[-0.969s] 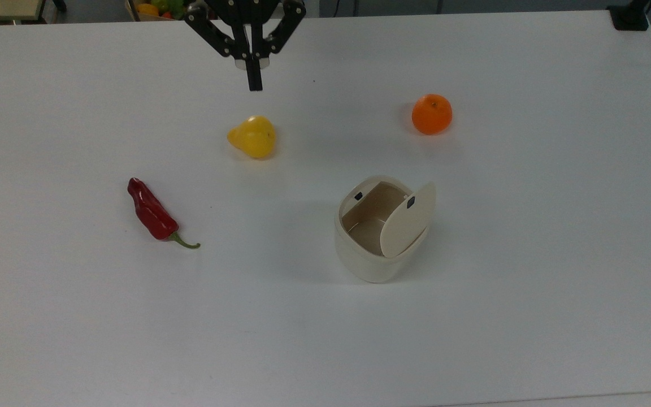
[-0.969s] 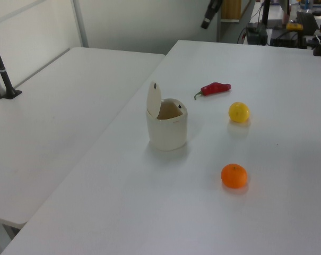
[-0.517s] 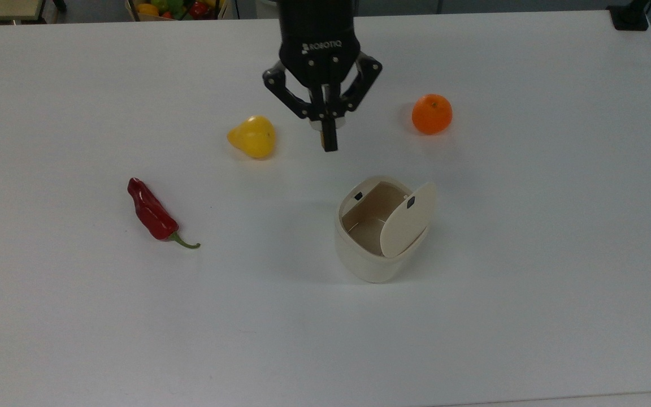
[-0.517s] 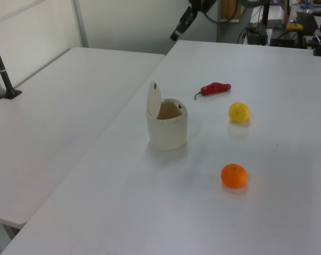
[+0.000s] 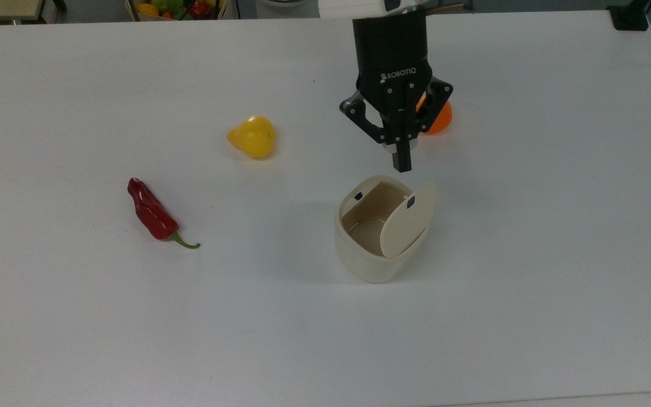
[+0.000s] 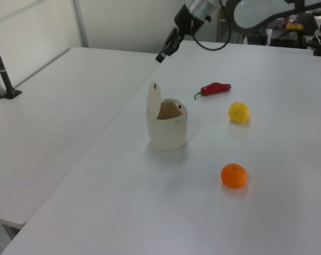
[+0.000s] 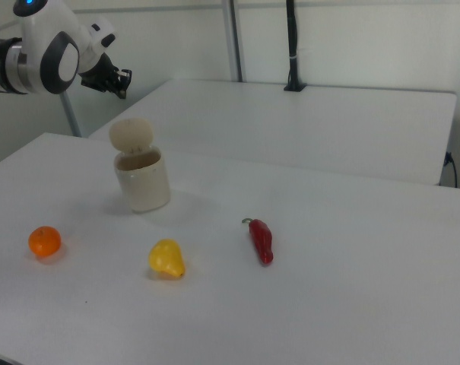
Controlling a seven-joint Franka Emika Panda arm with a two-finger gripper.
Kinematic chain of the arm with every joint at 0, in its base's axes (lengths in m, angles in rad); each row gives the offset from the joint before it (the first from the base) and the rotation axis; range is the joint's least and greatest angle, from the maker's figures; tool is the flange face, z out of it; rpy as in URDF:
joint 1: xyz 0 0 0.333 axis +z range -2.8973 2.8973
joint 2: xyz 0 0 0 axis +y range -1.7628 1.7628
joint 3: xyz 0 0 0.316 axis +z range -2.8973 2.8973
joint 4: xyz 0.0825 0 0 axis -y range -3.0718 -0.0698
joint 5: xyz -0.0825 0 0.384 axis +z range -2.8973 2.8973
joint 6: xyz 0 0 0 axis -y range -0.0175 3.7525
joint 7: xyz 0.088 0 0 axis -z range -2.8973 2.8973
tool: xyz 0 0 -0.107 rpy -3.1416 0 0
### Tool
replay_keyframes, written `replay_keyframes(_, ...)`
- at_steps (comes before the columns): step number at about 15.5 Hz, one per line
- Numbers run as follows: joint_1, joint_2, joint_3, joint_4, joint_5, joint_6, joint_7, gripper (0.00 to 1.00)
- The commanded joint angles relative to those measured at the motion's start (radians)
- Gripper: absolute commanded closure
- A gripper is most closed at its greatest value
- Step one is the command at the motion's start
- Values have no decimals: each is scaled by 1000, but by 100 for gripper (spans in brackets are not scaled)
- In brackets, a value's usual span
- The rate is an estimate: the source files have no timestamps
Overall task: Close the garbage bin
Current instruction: 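Move the gripper over the open lid of the cream bin, then push the raised lid down toward the bin opening with the gripper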
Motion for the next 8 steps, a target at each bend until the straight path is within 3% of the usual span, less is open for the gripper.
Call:
replay_keyframes(1,39,76,-8,14,16,82,-14,100)
replay_keyframes(5,40,139,-5,12,16,194,-8,100)
replay_keyframes(8,40,136,-1,9,19,191,-6,100)
